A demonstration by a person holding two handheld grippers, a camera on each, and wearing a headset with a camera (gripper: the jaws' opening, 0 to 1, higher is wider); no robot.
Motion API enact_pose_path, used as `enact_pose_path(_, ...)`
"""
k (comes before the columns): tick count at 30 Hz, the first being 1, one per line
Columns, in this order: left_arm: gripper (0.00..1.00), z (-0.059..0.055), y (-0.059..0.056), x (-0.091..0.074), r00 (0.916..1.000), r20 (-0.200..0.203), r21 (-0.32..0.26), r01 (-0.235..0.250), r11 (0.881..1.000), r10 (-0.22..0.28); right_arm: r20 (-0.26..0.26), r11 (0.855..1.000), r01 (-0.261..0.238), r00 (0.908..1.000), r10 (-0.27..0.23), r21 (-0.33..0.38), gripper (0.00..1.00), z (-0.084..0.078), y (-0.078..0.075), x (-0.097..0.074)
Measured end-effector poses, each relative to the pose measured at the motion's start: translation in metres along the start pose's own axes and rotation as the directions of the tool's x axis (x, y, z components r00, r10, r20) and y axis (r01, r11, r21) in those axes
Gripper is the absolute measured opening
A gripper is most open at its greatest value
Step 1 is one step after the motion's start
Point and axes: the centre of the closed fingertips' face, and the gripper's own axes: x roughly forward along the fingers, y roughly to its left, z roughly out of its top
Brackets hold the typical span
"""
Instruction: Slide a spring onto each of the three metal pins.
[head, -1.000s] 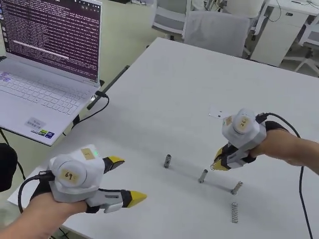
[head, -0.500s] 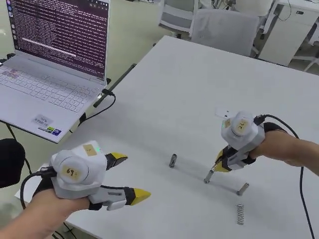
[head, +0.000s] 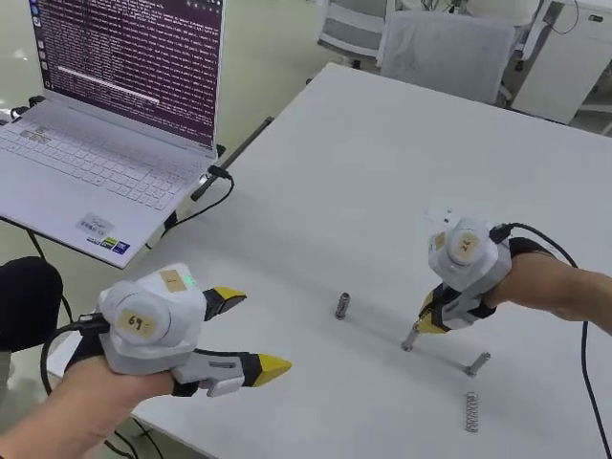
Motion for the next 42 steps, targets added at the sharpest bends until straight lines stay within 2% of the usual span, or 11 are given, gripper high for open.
enact_pose_path(11, 0.59, -0.003, 0.001, 0.002, 1.0000, -0.007, -0.004, -0.003, 1.000, 0.003, -0.029, 1.000, -0.008, 0.9996, 0.008, -0.021, 0.09, -0.005, 0.000, 0.011)
enact_pose_path(42, 0.58, -0.008, 0.004, -0.001, 0.9997, -0.023, -0.014, -0.009, 1.000, 0.008, -0.069, 1.000, -0.006, 0.9976, 0.006, -0.001, 0.09, -0.015, 0.001, 0.047)
